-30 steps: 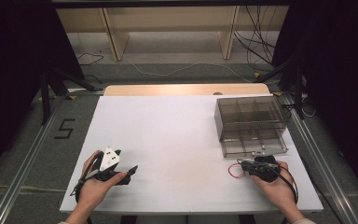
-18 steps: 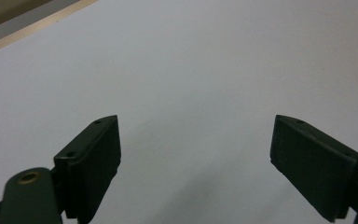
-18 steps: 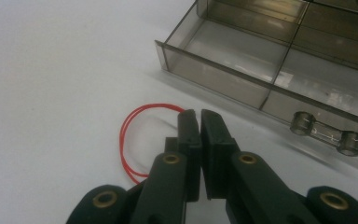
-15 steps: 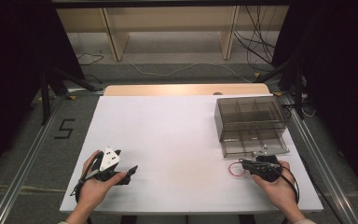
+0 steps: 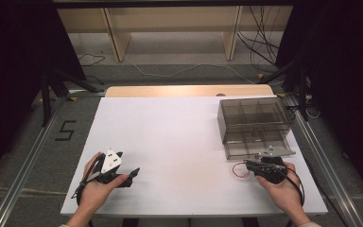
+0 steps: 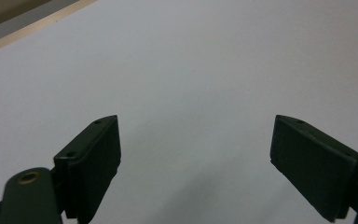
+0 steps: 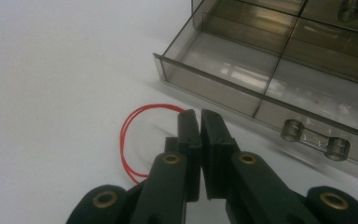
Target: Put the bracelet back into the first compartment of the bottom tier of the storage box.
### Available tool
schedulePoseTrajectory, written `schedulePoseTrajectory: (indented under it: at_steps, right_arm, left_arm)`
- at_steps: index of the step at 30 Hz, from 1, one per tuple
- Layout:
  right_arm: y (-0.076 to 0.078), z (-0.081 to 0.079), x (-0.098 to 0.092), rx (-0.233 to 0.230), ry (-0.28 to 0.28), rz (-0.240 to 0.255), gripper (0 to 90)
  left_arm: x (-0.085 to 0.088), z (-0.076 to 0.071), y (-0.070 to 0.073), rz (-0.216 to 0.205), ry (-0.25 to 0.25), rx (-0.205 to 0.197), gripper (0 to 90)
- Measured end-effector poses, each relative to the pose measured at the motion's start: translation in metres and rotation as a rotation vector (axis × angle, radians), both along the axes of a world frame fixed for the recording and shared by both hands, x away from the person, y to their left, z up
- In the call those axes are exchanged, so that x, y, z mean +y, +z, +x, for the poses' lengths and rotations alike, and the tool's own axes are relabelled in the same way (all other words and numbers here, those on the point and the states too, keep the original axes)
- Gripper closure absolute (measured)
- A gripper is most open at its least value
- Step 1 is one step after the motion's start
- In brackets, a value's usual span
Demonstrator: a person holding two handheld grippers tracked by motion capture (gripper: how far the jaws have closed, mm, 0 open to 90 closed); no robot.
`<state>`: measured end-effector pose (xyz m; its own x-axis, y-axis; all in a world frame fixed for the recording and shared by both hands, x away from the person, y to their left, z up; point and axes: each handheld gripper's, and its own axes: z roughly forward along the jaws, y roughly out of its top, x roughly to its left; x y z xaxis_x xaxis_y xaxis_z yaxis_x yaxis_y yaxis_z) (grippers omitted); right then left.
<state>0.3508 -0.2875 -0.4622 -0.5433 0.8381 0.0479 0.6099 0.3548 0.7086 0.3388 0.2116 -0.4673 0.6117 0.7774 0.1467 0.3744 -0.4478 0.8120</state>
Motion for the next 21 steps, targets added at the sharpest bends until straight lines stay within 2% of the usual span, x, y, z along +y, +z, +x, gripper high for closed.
schedulePoseTrajectory:
  at_steps: [21]
  right_arm:
    - [0.0059,0.0000,-0.0009,-0.024,-0.011,0.015,87.5]
  left_arm:
    - [-0.0004,-0.0002,0.0002,0.002,-0.003,-0.003,16.0]
